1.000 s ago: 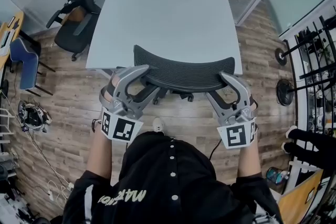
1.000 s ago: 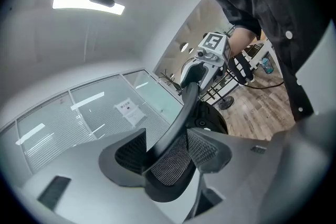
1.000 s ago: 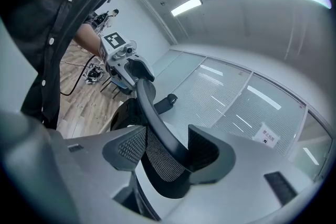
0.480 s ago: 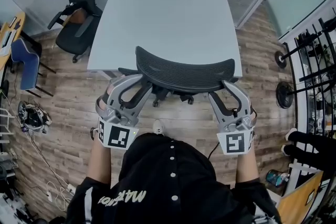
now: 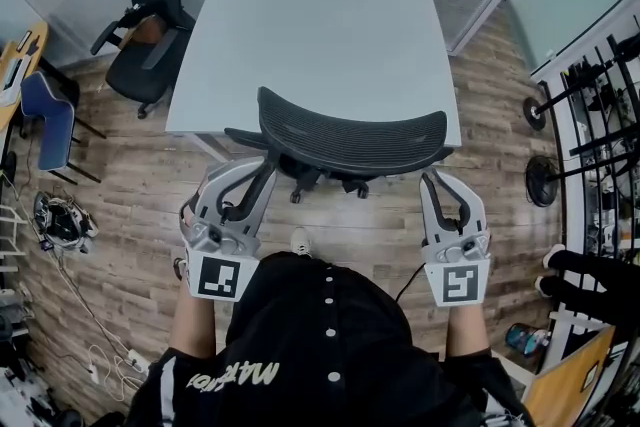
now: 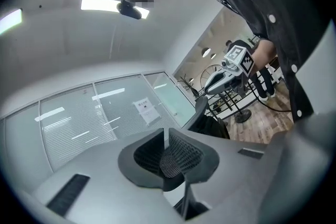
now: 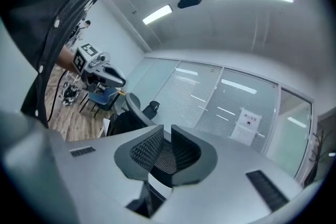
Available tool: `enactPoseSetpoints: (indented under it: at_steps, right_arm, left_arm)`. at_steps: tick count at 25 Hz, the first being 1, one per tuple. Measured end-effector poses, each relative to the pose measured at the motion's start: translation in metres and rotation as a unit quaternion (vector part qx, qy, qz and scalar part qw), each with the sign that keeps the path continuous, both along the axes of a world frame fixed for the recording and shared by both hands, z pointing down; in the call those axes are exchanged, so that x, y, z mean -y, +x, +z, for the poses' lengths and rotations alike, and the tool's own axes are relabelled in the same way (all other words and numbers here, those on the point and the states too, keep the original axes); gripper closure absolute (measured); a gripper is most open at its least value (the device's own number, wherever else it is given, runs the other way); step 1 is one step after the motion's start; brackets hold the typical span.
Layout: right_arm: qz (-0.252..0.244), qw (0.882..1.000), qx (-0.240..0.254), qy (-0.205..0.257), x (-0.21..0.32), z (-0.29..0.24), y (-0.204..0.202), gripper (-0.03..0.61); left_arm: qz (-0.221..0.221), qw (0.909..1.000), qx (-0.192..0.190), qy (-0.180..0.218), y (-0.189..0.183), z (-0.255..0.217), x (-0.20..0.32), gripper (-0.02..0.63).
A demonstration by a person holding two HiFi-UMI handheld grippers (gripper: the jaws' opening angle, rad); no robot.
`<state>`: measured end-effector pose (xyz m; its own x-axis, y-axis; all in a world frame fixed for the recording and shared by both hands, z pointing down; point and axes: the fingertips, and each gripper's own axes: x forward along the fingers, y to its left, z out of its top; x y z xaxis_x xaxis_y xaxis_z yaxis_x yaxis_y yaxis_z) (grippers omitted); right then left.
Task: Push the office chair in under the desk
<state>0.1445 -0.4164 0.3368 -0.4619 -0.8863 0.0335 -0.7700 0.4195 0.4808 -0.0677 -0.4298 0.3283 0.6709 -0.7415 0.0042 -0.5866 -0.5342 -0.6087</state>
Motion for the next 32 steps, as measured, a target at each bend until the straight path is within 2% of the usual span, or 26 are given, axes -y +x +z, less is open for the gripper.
enactPoseSetpoints:
  at_steps: [2,4,8,11,15,21,32]
  right_arm:
    - [0.006,0.998,0.059,-0.004,0.001,-0.009,0.007,0.52]
    - [0.004,0.996,0.084,-0.009,0.0,-0.011,0.016,0.526]
    - [0.019,0.995,0.09,-0.033,-0.002,0.0,0.027,0.527]
    - [0.026,0.995,0.086,-0.032,-0.005,0.001,0.03,0.528]
    - [0.043,0.995,0.088,-0.027,-0.006,0.0,0.042,0.531]
    - [0.078,0.993,0.086,-0.027,-0.007,0.002,0.06,0.535]
    - [0.114,0.983,0.144,-0.029,-0.005,0.001,0.08,0.541]
  left_arm:
    - [-0.006,0.9997,-0.02,-0.01,-0.004,-0.001,-0.001,0.578]
    - [-0.015,0.999,-0.036,-0.022,-0.009,0.0,0.0,0.584]
    - [-0.031,0.9958,-0.067,-0.053,-0.023,0.002,0.003,0.588]
    - [-0.045,0.9916,-0.094,-0.077,-0.034,0.004,0.003,0.588]
    - [-0.076,0.9877,-0.105,-0.087,-0.051,0.007,0.003,0.588]
    - [-0.14,0.9728,-0.153,-0.103,-0.081,0.003,0.007,0.588]
    - [-0.178,0.9684,-0.152,-0.087,-0.119,-0.003,0.017,0.588]
